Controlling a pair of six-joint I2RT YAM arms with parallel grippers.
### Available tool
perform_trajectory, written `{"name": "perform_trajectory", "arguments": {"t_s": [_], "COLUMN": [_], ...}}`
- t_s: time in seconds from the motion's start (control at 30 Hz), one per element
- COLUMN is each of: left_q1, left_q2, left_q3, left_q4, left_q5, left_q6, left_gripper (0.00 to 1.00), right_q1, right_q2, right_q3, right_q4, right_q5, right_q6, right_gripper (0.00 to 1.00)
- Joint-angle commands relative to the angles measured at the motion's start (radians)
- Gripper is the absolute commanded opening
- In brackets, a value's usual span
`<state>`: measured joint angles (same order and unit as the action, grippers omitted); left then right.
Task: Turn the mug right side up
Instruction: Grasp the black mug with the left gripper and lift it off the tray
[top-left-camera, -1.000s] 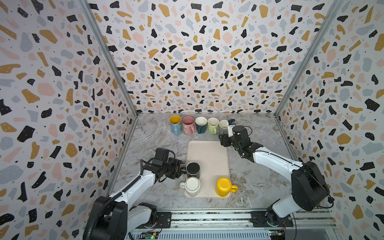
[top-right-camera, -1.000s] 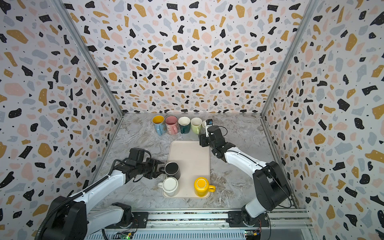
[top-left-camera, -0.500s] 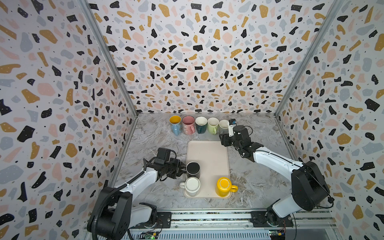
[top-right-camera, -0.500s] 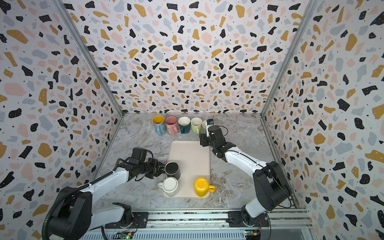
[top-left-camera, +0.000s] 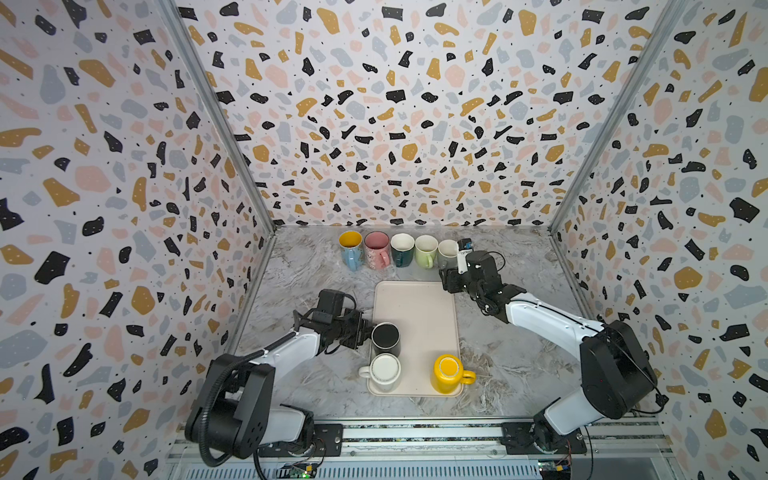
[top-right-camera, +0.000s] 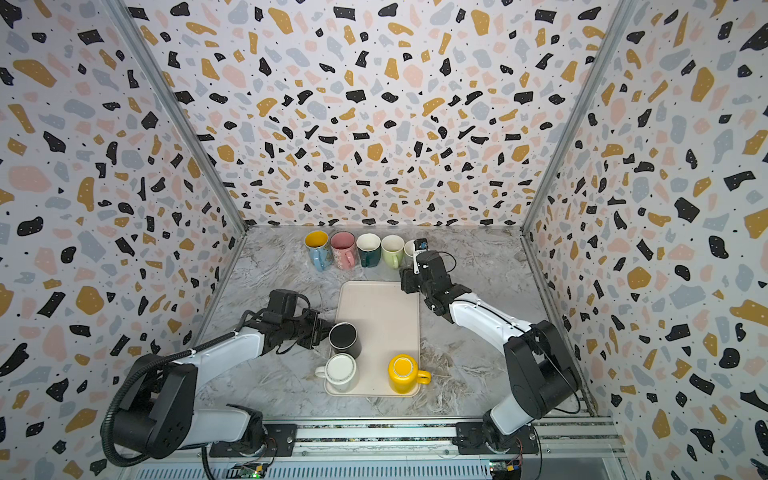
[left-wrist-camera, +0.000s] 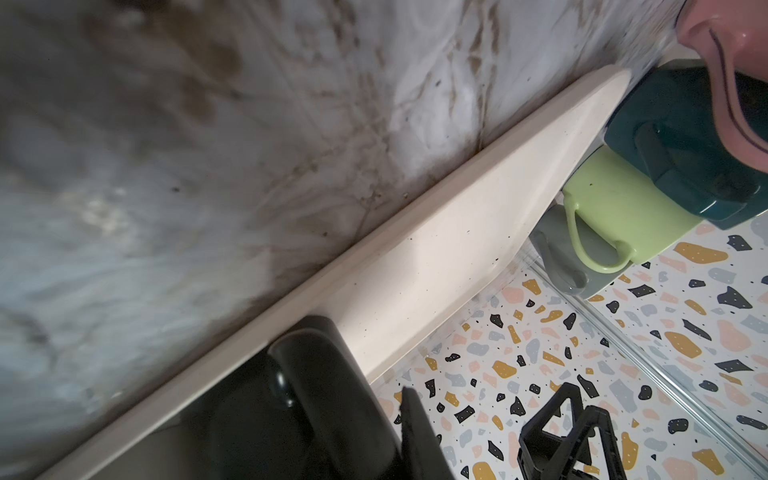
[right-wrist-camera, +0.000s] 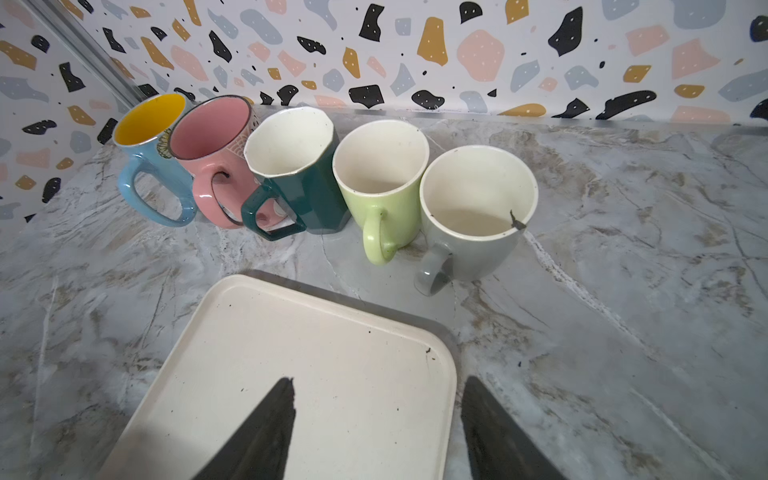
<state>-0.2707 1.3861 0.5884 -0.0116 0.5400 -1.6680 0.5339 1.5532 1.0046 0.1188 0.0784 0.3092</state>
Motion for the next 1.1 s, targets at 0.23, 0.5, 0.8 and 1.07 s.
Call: {"name": "perform_trajectory", "arguments": {"t_s": [0.23, 0.5, 0.8, 1.07], "left_q1": [-0.004, -0.003, -0.044, -0.189], "left_q2": [0.151, 0.043, -0.121, -0.238], "left_q3": [0.205, 0.139, 0.24, 0.266], "left_q4": [0.119, 0.376, 0.114, 0.063], "left_q5": [0.008, -0.023, -0.206, -0.496], "left_q6": [0.1, 0.157, 0.545, 0.902], "left_gripper": [0.0, 0.0, 0.0, 0.0], "right_q1": [-0.011, -0.013, -0.013, -0.012], "right_q2": [-0.011, -0.015, -0.04, -0.094], "right_q3": [0.038, 0.04, 0.037, 0.026], "right_q4": [-0.033, -0.037, -0.04, -0.049], "right_q5": [0.009, 0.003, -0.015, -0.053], "right_q6": [0.003, 0.002, 0.003, -0.008], "right_gripper": [0.65, 0.65, 0.65, 0.61]}}
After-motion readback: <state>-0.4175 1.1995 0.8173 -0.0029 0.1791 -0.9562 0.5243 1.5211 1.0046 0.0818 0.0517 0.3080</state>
